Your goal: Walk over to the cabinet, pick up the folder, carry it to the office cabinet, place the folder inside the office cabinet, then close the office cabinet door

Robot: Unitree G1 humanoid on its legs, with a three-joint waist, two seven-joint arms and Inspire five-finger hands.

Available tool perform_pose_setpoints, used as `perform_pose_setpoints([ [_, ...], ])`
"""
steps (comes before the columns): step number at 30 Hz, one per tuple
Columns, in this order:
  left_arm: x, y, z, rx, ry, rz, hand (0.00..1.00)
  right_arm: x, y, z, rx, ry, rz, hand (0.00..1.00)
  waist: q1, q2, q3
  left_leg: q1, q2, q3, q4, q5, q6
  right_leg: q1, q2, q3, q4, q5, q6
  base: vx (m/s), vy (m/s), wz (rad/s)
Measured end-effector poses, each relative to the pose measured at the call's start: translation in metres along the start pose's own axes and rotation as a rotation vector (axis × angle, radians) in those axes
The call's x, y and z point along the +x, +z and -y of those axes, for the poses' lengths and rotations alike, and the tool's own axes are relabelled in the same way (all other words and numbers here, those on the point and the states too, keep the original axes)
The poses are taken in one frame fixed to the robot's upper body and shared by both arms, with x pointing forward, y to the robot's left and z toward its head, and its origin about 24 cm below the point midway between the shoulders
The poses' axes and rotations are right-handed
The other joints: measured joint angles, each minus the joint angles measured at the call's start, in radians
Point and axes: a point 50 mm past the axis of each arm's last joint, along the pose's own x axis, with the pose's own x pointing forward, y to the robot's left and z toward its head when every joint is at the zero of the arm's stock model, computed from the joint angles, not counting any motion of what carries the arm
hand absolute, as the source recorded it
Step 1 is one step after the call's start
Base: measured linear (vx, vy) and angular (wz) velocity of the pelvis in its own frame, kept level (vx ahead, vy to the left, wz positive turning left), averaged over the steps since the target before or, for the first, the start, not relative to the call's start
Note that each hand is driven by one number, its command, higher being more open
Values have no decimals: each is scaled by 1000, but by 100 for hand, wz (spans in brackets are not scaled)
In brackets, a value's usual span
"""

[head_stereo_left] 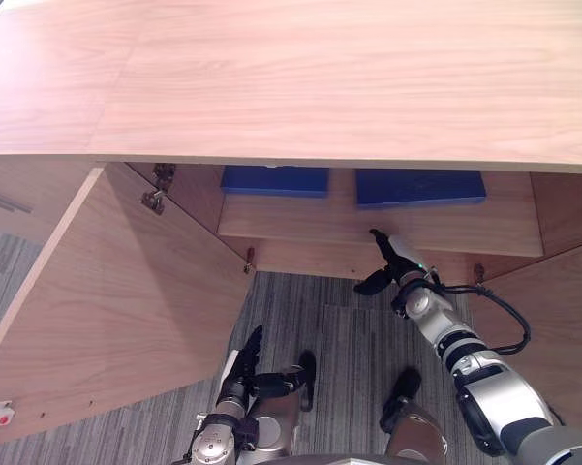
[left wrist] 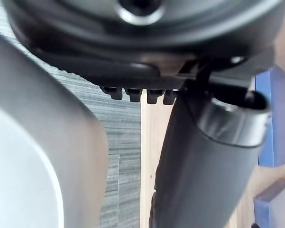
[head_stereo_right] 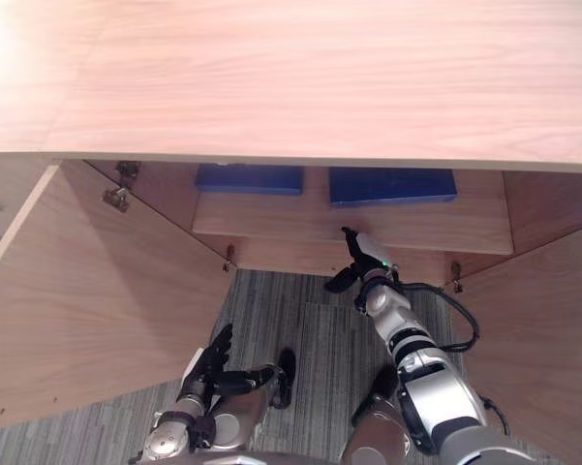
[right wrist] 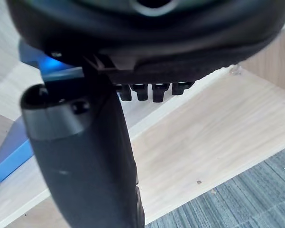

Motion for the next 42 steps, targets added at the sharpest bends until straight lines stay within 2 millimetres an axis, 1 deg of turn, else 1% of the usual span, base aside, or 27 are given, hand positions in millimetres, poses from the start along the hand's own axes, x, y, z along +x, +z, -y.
perform_pose_setpoints([
  [2,0,0,-3,-2,8,0,100,4,5,9,-14,-21,14,100,-8,3,11,-6,2,-1,11,1,-1,-8,0,2,15,-3,-3,-49,-25,-1],
  [4,0,2,-7,-5,18,7,100,7,8,23,-34,-60,31,100,-11,8,36,-14,2,-1,31,-3,-4,-29,-11,9,62,-24,-5,-67,-22,2],
  [6,2,7,-8,-18,25,26,100,8,12,38,-50,-111,56,100,-15,15,54,-49,4,-6,82,-21,-6,-72,-27,15,140,-58,-6,-77,-17,6],
  [7,1,14,-7,0,18,34,100,9,17,48,-62,-144,79,100,-15,17,74,-73,7,-4,131,-42,-11,-105,-38,26,210,-91,-8,-89,-17,2],
  [8,-4,19,-7,23,-10,42,100,8,23,55,-81,-168,107,100,-18,15,89,-106,10,-6,185,-66,-11,-145,-53,36,284,-126,-9,-96,-16,0],
  [9,-8,22,-6,25,-35,47,100,8,26,58,-95,-176,121,100,-20,13,94,-120,11,-5,210,-77,-12,-164,-59,42,319,-141,-9,-80,-17,-1],
  [11,-21,27,-2,8,-103,69,100,6,35,66,-103,-192,165,100,-26,12,102,-167,17,3,296,-120,-11,-228,-77,72,420,-192,-11,-93,-31,-14],
  [13,-21,25,-6,-27,-107,58,100,6,46,66,-113,-189,202,100,-35,13,102,-195,34,16,355,-148,-15,-270,-73,97,480,-216,-15,-76,-39,-29],
  [14,-14,18,-10,-42,-84,24,100,5,56,63,-127,-172,243,100,-44,12,103,-214,51,26,393,-167,-17,-298,-65,114,516,-230,-20,-40,-26,-31],
  [16,-8,10,-15,-89,-42,-8,100,3,66,58,-128,-164,280,100,-54,6,106,-232,67,34,423,-181,-21,-327,-57,130,549,-240,-24,-41,-27,-27],
  [17,-1,12,-19,-104,-7,9,100,2,71,57,-119,-166,299,100,-60,2,107,-247,72,37,437,-185,-23,-349,-57,137,572,-248,-31,-49,-35,-15],
  [20,12,16,-25,-116,40,28,100,2,79,54,-140,-155,329,100,-63,-4,110,-259,80,39,452,-189,-30,-374,-57,146,596,-260,-41,-41,-32,-9],
  [21,18,17,-31,-119,71,23,100,2,84,51,-147,-145,345,100,-64,-11,109,-269,87,38,457,-189,-32,-388,-53,147,608,-264,-48,-33,-54,-10],
  [22,22,16,-40,-128,115,7,100,2,88,47,-160,-132,358,100,-64,-24,109,-282,93,36,465,-190,-37,-404,-49,147,622,-270,-57,-27,-61,-7],
  [24,24,16,-44,-135,135,12,100,2,89,46,-162,-125,359,100,-61,-37,109,-292,97,32,468,-188,-41,-416,-47,144,630,-274,-62,-2,-49,0],
  [26,24,17,-46,-140,149,15,100,4,89,46,-169,-114,351,100,-61,-42,106,-297,99,19,468,-186,-44,-416,-45,135,629,-275,-64,21,-36,7],
  [29,28,16,-47,-143,161,5,100,10,97,50,-198,-100,352,100,-55,-51,102,-304,100,9,467,-184,-47,-415,-43,125,628,-278,-69,35,-16,6],
  [31,29,17,-48,-143,165,7,100,12,108,51,-196,-99,368,100,-49,-58,99,-306,100,6,464,-184,-48,-415,-43,121,626,-279,-69,21,1,2],
  [33,29,18,-50,-146,177,9,100,13,127,56,-165,-102,410,100,-42,-67,94,-310,99,1,461,-182,-50,-414,-43,115,621,-280,-69,48,4,5],
  [34,30,18,-51,-146,179,7,100,14,132,57,-162,-104,420,100,-41,-69,93,-310,99,0,460,-182,-50,-413,-43,113,621,-280,-69,60,5,7],
  [36,31,18,-52,-151,186,4,100,14,150,64,-130,-117,457,100,-34,-80,86,-314,98,-7,458,-181,-51,-410,-44,104,619,-282,-70,60,2,7],
  [37,31,18,-52,-151,188,5,100,14,154,66,-127,-121,466,100,-32,-82,85,-315,98,-9,457,-180,-52,-410,-44,103,619,-282,-71,49,-2,6],
  [40,31,18,-53,-152,198,4,100,14,172,79,-127,-153,499,100,-25,-91,79,-318,96,-13,457,-179,-53,-410,-46,98,619,-284,-71,36,3,4],
  [42,31,18,-54,-156,202,3,100,14,177,85,-109,-163,511,100,-24,-94,77,-320,94,-15,457,-179,-53,-410,-48,96,619,-284,-71,28,10,5],
])
